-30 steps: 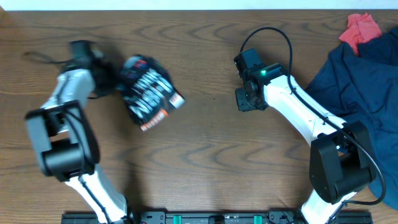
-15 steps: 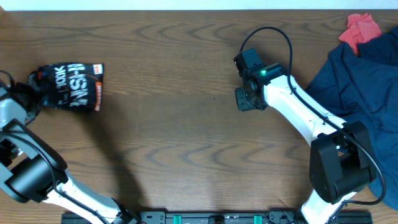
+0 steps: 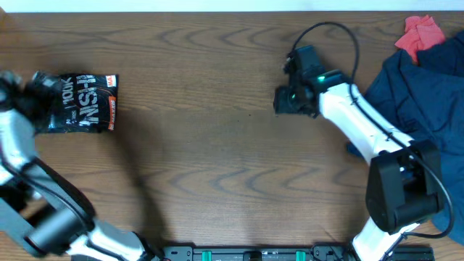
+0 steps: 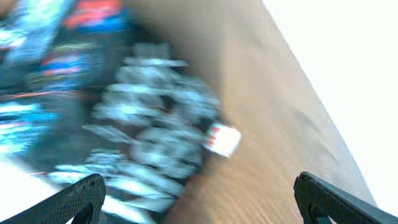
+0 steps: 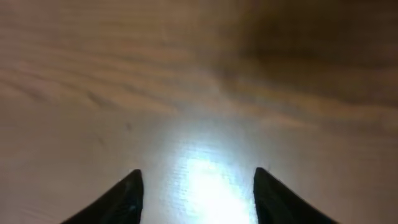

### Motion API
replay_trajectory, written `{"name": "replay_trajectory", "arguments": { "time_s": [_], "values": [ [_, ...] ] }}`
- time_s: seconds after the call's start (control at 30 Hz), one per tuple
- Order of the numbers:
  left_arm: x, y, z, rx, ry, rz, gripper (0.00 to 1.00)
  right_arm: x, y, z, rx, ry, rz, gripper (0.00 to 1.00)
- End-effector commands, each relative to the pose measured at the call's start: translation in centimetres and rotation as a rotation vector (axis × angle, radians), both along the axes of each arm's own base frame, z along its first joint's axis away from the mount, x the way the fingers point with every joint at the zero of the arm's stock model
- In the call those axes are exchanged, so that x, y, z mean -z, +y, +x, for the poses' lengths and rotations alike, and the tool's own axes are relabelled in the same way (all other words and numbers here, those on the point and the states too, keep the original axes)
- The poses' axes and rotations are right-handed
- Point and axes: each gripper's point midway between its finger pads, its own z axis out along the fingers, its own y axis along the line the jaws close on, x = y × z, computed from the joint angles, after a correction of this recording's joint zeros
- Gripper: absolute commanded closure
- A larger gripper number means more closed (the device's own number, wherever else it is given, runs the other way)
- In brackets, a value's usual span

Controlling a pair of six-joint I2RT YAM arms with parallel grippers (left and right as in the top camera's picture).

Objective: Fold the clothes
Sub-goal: 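Place the folded jersey at the table's left edge and release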

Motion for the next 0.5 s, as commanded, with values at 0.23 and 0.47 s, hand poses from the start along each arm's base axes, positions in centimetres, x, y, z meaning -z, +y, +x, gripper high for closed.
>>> {"name": "replay_trajectory", "arguments": {
  "time_s": [0.23,0.47],
  "values": [
    [-2.1,-24.6,-0.6,0.64,0.135,0.269,0.02,-0.8,-10.9,1.8,0.167,0.021,0.056,0.27],
    [0.4,-27.5,-8.0,0.667,0.467,0.445,0.02,-3.6,-19.0,-2.5,0.293,0.068,-0.168,0.23]
  ]
}}
